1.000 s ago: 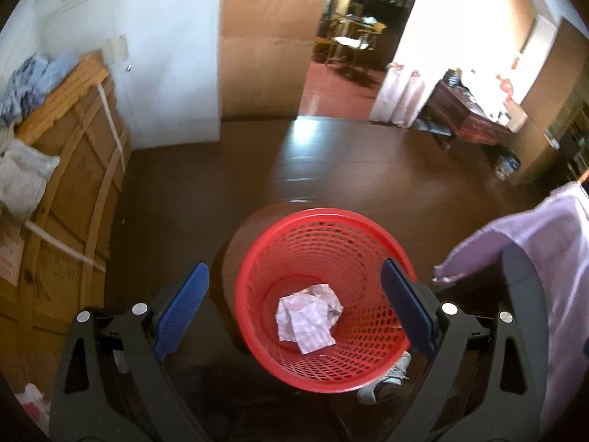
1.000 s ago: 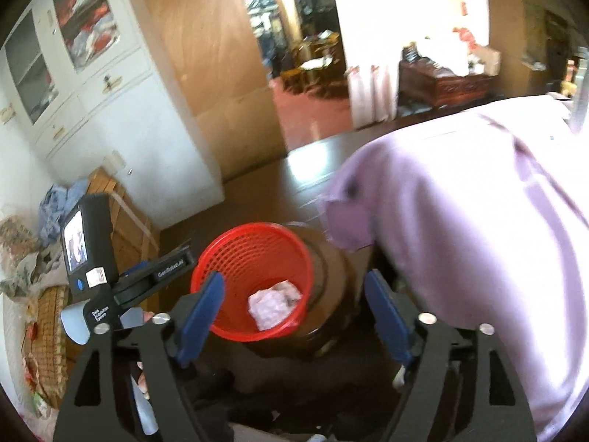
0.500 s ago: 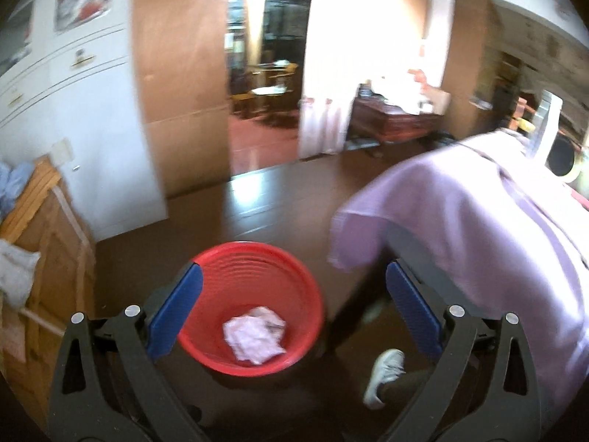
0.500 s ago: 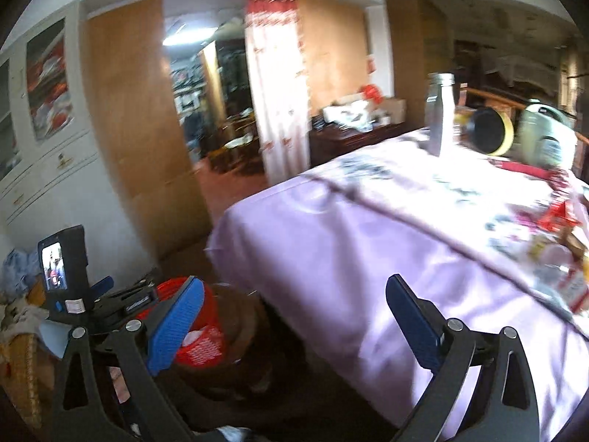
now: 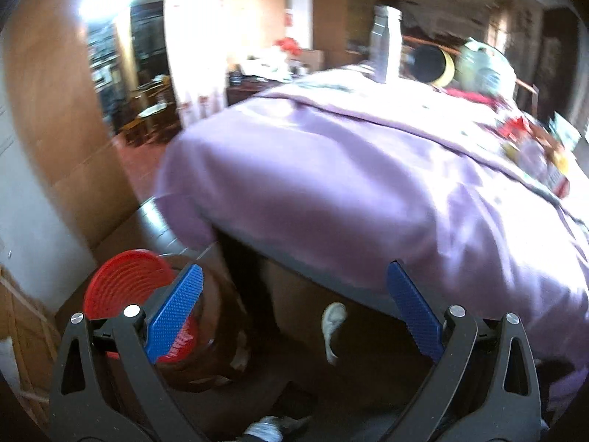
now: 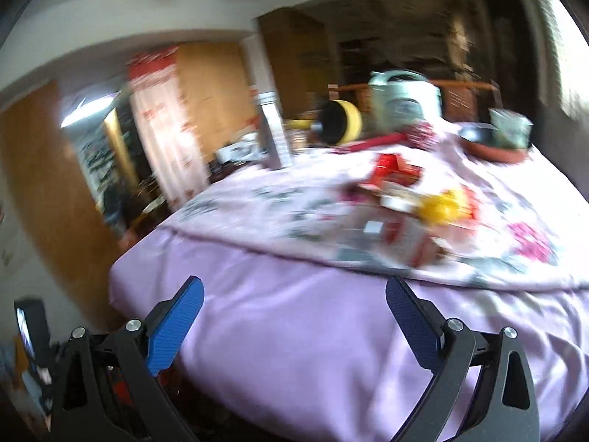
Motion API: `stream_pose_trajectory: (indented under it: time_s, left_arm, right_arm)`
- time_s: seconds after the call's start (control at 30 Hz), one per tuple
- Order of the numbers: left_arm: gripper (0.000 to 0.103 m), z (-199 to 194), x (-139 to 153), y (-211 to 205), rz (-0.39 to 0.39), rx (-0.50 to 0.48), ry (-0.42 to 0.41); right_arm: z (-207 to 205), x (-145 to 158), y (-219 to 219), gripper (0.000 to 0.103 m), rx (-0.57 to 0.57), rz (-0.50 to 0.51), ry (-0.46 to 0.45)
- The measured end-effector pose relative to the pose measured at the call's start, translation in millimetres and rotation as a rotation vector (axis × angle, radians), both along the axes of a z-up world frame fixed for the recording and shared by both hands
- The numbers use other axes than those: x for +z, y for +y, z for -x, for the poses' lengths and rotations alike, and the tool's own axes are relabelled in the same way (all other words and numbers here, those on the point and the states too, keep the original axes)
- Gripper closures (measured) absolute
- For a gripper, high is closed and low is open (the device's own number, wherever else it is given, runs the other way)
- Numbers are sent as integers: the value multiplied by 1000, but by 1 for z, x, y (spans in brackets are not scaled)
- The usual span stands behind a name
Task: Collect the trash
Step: 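Move both tools back over the table toward the clear plastic cup, then grasp the clear plastic cup with the left tool while the right tool grasps another clear cup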
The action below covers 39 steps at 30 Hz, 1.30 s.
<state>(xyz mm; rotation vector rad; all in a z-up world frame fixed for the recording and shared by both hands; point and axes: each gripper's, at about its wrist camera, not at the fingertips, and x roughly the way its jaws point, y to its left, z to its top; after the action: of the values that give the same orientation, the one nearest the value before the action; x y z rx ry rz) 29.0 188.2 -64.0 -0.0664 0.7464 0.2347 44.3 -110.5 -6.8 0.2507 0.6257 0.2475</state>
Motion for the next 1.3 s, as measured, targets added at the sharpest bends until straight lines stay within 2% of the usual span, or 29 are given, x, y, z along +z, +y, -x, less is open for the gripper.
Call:
stream_pose_trajectory:
  time_s: [0.2,0.3,0.57,0.7,0.9,1.1,1.13,1.17,1.23,1.3]
  left_arm:
    - [7,-36,5,-60,-68,-154,34]
    - [7,-53,11,-88,-83,-227,38]
    - [7,-124,25,-160,41,-412,131]
    - [7,-155,32,-193,35,-453,151]
    - [7,-203,39,-236,71,-493,142]
    - [7,-235,27,-252,69,-484,175]
    - [16,-239,23,-253,72,-485,183]
    - [36,-240,21,-252,83,-490,190]
    - [41,-239,18,-245,138,-500,203]
    - [41,-227,24,-232,158,-486,165]
  right_arm:
    - [-15,-23,-75,6,-178,-70,54]
    - [-22,-28,-103,6,-228,-82,67]
    - [-43,-42,-141,6,-296,-12,96]
    - [-48,-46,-151,6,-283,-62,102]
    - [-52,-53,-156,6,-235,-141,136]
    - [-50,-56,-166,5,-235,-219,135]
    - [-50,-57,-168,5,-237,-235,140]
    - [-50,-58,-170,5,-236,-247,144]
    - [-52,-61,-172,5,-229,-272,157]
    - [-53,-62,-174,5,-225,-284,163]
